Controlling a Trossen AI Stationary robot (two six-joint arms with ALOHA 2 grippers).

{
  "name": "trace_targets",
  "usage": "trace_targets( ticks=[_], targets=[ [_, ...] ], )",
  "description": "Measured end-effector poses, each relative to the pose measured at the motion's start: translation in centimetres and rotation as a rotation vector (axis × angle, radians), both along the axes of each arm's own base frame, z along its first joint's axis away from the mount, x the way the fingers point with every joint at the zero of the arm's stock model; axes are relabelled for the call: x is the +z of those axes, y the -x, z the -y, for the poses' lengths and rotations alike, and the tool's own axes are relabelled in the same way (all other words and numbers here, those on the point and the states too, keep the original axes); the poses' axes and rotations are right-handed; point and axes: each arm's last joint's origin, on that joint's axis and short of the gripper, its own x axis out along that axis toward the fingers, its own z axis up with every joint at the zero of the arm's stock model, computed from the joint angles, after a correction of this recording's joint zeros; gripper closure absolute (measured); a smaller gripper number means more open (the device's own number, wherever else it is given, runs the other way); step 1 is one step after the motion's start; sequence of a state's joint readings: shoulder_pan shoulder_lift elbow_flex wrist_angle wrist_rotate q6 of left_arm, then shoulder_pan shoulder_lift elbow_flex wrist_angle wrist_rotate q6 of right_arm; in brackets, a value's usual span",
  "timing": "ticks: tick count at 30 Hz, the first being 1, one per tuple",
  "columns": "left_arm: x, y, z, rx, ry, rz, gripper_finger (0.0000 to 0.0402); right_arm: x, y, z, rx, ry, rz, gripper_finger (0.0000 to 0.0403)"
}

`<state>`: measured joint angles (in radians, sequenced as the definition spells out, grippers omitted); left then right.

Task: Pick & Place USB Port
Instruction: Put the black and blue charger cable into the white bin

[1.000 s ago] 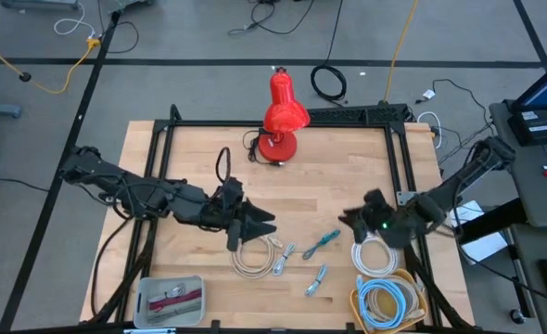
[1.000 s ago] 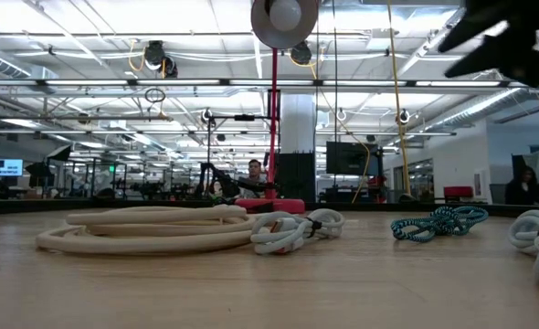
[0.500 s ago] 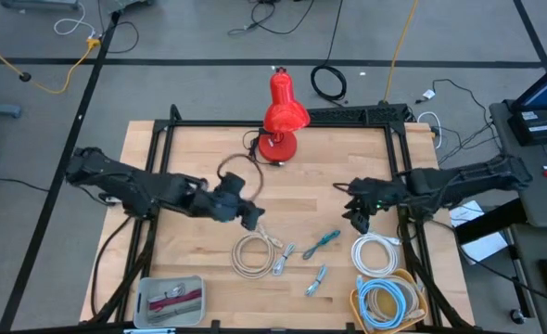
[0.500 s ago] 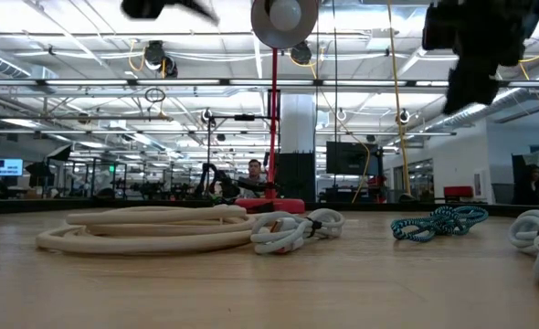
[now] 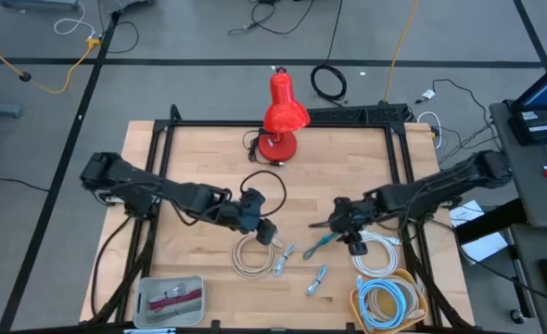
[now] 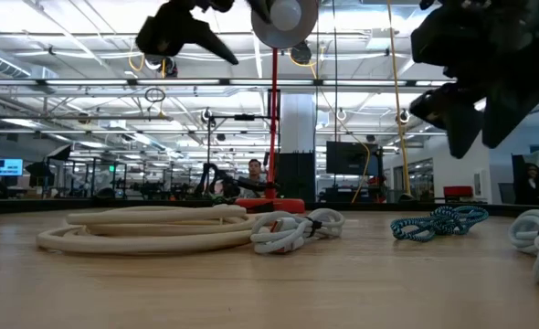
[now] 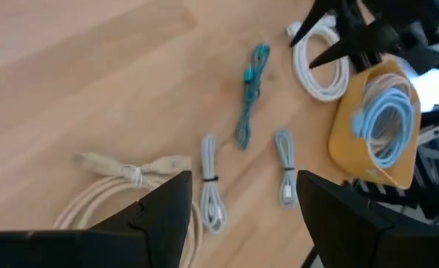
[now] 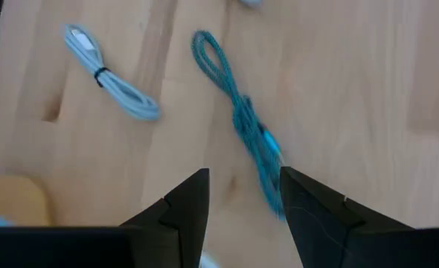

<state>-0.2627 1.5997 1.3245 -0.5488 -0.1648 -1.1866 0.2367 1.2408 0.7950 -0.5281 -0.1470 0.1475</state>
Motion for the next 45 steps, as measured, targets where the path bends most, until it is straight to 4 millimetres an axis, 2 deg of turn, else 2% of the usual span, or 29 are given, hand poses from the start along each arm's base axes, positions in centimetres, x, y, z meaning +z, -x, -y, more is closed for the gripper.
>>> trace_targets(
  ticks=[5,19,22,27,29,32,35,40,45],
  targets=[
    [0.4,-0.6,0.1,0.0,0.009,0.066,0.0156,-0.9,-1.4,-0.8,0.082,0.132,0.05,0.0248],
    [0.7,-0.3,1.9,0.015,0.031,0.119,0.0156,-5.1,-3.6,-1.3,0.114,0.141,-0.051,0.0252],
    [0.9,-0.4,2.2,0.02,0.03,0.141,0.0156,-5.8,-3.6,-1.3,0.088,0.156,-0.089,0.0279],
    [1.1,-0.4,2.2,0.05,0.02,0.167,0.0156,-6.2,-3.6,-1.3,0.049,0.149,-0.12,0.0377],
    [1.1,-0.5,2.2,0.064,0.013,0.175,0.0156,-6.1,-3.7,-1.3,0.018,0.132,-0.11,0.0391],
    [1.1,-0.5,2.1,0.091,0.008,0.182,0.0156,-5.3,-3.6,-1.2,-0.048,0.096,-0.098,0.039],
    [1.1,-0.4,1.9,0.154,-0.01,0.185,0.0156,-3.0,-3.9,-1.3,-0.101,0.049,-0.02,0.0398],
    [-0.2,0.9,1.1,0.293,-0.083,0.035,0.0168,2.1,-3.4,-0.9,-0.225,-0.05,0.149,0.0398],
    [-0.8,1.7,1.2,0.276,-0.229,-0.025,0.0233,8.2,-1.8,0.0,-0.368,-0.174,0.385,0.0399]
  ],
)
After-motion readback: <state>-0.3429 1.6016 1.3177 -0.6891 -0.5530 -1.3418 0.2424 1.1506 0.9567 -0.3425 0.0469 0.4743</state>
